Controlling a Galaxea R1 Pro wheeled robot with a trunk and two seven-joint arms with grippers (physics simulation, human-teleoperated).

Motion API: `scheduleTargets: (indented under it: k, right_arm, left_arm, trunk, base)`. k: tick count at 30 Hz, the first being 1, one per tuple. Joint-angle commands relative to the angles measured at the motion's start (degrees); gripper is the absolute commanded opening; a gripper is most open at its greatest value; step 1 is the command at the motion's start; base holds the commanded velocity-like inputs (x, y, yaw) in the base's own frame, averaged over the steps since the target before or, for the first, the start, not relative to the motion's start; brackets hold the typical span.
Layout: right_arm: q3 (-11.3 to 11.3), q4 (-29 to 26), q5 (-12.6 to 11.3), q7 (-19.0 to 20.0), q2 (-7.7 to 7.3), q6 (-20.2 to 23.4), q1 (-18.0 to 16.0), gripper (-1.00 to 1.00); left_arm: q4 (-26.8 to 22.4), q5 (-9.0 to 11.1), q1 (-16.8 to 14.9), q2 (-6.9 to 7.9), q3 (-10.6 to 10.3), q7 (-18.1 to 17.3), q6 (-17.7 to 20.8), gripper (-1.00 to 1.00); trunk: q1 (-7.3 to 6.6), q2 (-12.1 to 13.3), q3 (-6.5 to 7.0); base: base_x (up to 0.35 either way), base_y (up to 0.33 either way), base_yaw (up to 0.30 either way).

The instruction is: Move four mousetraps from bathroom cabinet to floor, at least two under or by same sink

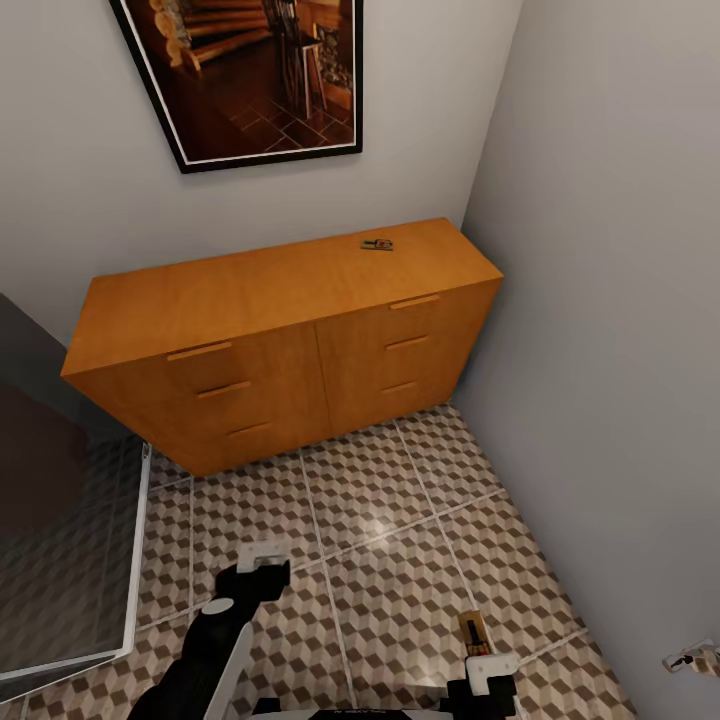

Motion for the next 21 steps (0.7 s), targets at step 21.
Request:
scheduleTargets:
  k: [21]
  right_arm:
    - [0.53,-0.09,-0.30,-0.28,0.36,-0.07,-0.02,-1.00]
  left_arm:
    - [-5.04,0.01,-0.04,2.05,-1.17,0.18,0.64,1.00]
  trunk:
    - [0.03,-0.09,-0.08]
  base:
    - [0.000,0.000,0.000]
